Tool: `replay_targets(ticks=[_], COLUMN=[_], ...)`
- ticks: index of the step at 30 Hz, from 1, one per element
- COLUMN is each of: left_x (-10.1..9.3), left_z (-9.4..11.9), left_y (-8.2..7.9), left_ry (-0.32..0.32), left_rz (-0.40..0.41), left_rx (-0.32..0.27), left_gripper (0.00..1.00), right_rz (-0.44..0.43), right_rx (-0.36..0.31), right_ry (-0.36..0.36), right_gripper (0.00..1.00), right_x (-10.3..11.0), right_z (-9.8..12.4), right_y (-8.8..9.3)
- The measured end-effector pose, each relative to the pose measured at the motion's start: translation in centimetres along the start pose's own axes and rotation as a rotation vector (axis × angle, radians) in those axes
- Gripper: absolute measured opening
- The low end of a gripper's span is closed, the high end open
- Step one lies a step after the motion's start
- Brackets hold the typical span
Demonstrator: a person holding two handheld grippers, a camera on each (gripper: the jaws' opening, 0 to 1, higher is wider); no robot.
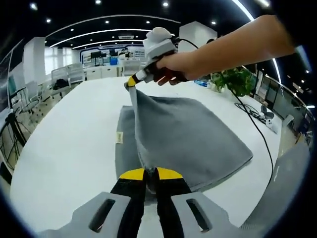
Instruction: Fold the towel on the table until its edges align and the towel forms a compact rectangular stack.
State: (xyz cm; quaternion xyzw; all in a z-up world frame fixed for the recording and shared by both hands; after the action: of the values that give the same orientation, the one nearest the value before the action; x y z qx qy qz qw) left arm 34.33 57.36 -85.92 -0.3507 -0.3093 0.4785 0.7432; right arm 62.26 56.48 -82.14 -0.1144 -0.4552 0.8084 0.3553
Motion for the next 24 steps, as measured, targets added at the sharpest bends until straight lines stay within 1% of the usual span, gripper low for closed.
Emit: replay_targets(ticks=[1,4,7,9,10,11,13,14,17,19,20,21,23,24], left_x=[0.1,0.2,0.5,0.9,1.1,1.1,1.1,1.1,1.5,1.6,1.7,1.8,2.2,2.2], left_z=[-0.2,-0.3,-0.4,-0.8,-0.9,-1.0,-1.1,-0.7,-0.3,-0.2,0.0,0.1,0.8,0.7], left_y=[0.5,1.3,1.9,2.4,2.4,2.6,2.8,3.2,3.6,3.8,3.7,3.4,2.5,2.1], left_ry=[0.003,0.001,-0.010,-0.015,-0.014,-0.012,-0.011,-0.020,-0.041,-0.047,-0.057,-0.068,-0.109,-0.112], left_rz=[-0.002,0.006,-0.007,-0.013,-0.029,-0.040,-0.059,-0.048,-0.015,-0.018,-0.031,-0.045,-0.085,-0.100], left_rx=[0.010,0.021,0.046,0.048,0.059,0.073,0.092,0.113,0.115,0.115,0.115,0.107,0.075,0.061], left_gripper=[0.07,0.07,0.07,0.07,0.08,0.08,0.09,0.10,0.14,0.17,0.18,0.19,0.22,0.23], right_rz=[0.012,0.020,0.019,0.049,0.055,0.049,0.035,0.033,0.037,0.035,0.031,0.031,0.019,0.011], right_rx=[0.006,0.015,0.018,0.027,0.024,0.025,0.023,0.020,0.020,-0.005,-0.043,-0.049,-0.049,-0.046], right_ry=[0.001,-0.003,-0.007,0.023,0.029,0.032,0.027,0.013,0.002,0.000,0.010,0.017,0.020,0.018], right_gripper=[0.00,0.00,0.00,0.00,0.00,0.00,0.00,0.01,0.07,0.17,0.20,0.21,0.21,0.21], right_x=[0.3,0.6,1.3,0.8,0.7,0.5,0.4,0.4,0.2,-0.4,-0.8,-0.9,-1.5,-2.0], right_z=[-0.3,-1.2,-1.8,-2.3,-2.4,-3.0,-3.0,-3.1,-3.5,-3.6,-3.5,-3.0,-2.2,-2.0], right_y=[0.4,0.8,1.4,1.8,1.8,1.9,1.8,1.8,1.6,1.0,0.3,0.3,0.2,0.2])
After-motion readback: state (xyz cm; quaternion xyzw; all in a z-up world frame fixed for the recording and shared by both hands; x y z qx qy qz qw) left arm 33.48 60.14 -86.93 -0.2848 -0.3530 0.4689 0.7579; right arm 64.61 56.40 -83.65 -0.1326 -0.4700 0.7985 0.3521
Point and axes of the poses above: the point that each gripper's makers call its tool centre point, and the gripper's own axes: z roughly backward along the fingers, x roughly to its left, y roughly out of its underside, the point moved 2 cm from there along z, roughly backward along the fingers, and after that the axes turned 12 degrees about -z, right-handed, at the moved point
